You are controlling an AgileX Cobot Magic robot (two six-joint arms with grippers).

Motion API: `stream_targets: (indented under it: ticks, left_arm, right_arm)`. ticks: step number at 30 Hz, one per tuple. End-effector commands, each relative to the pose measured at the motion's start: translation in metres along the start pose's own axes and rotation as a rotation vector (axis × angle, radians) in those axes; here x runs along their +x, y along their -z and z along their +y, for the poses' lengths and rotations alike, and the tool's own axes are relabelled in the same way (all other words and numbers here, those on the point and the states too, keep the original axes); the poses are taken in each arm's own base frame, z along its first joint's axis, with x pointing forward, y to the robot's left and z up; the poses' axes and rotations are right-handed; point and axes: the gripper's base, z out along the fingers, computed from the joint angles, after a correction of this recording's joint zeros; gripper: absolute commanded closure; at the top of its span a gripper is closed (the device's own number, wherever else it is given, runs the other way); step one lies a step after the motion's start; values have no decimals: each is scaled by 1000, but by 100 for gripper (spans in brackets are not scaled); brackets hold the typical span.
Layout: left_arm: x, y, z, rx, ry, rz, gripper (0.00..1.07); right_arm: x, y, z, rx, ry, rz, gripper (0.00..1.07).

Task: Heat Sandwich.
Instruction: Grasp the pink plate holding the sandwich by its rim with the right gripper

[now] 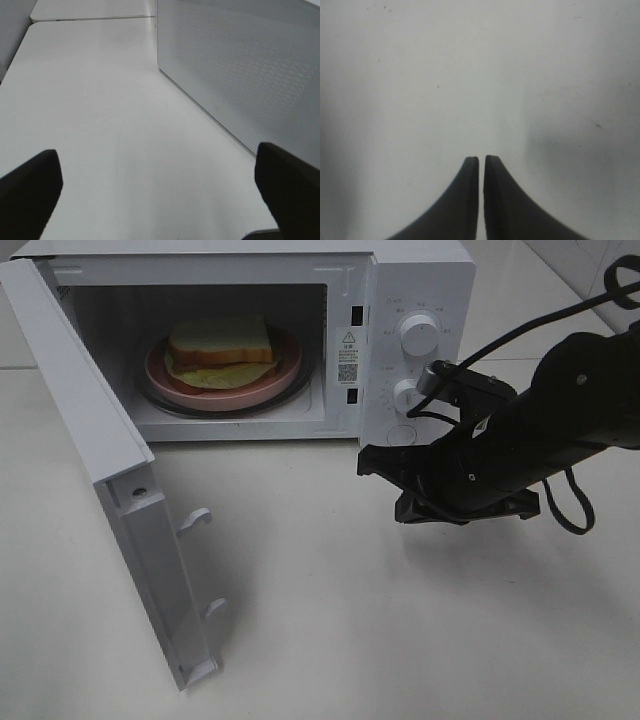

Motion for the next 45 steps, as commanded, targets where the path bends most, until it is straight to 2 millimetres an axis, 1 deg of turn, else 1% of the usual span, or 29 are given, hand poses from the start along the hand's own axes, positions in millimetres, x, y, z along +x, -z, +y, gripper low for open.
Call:
stream_targets:
  ticks: [1,3,5,6,10,11,13,14,15,16,19,21,22,24,25,26,27,29,30,34,35,36,38,39,40,41,43,44,45]
  left_arm:
    - [2,2,0,0,1,-24,6]
    - [2,2,0,0,1,-24,6]
    - [2,2,0,0,1,-24,6]
    - [2,2,0,0,1,-24,6]
    - [2,2,0,0,1,-24,6]
    - [2,2,0,0,1,-24,6]
    - [2,2,0,0,1,-24,6]
    - [2,2,0,0,1,-24,6]
    - [2,2,0,0,1,-24,6]
    - [2,2,0,0,1,-24,6]
    - [2,2,0,0,1,-24,6]
    - [2,2,0,0,1,-24,6]
    - [2,2,0,0,1,-24,6]
    - [2,2,0,0,1,-24,6]
    - [2,2,0,0,1,-24,6]
    - [2,2,0,0,1,-24,6]
    - [2,2,0,0,1,-24,6]
    - [2,2,0,0,1,-24,6]
    - [2,2,0,0,1,-24,6]
    - [2,2,0,0,1,-24,6]
    - [2,2,0,0,1,-24,6]
    - [2,2,0,0,1,-24,6]
    - [2,2,0,0,1,-24,6]
    - [2,2,0,0,1,-24,6]
    - [2,2,0,0,1,-24,6]
    - [2,2,0,0,1,-24,6]
    - [2,2,0,0,1,-24,6]
    - [2,2,0,0,1,-24,6]
    - [2,2,0,0,1,-24,6]
  right_arm:
    - [4,8,0,-2,113,40,99]
    - [6,13,1,-7,168,66,99]
    - [9,23,3,-20,260,96,98]
    - [9,23,3,-20,260,96,98]
    - [13,38,5,-45,400,128,96]
    - [13,38,5,-45,400,128,96]
    - [15,44,6,-55,475,144,96]
    - [16,50,6,-58,556,151,94]
    - [17,53,5,-58,600,158,94]
    - [17,53,5,-58,600,158,94]
    - [18,63,5,-61,751,182,89]
    - [18,65,6,-62,784,196,87]
    - [16,69,7,-58,845,219,84]
    - [12,73,8,-51,905,234,81]
    - [12,73,8,-51,905,234,81]
    - [9,76,9,-42,970,244,79]
    - [7,77,10,-37,1004,247,75]
    - [4,80,10,-32,1068,246,71]
    - [4,80,10,-32,1068,246,71]
    - [-1,82,13,-37,1201,227,62]
    - [-1,82,13,-37,1201,227,62]
    - [-2,82,12,-36,1250,227,56]
    - [-2,82,12,-38,1296,227,48]
    - [-2,82,12,-38,1296,227,48]
    - [-2,82,12,-39,1308,226,44]
    - [-2,82,12,-42,1338,223,34]
    - [-3,82,13,-42,1358,217,24]
    - [-3,82,13,-42,1363,210,20]
    - [-3,82,13,-42,1363,210,20]
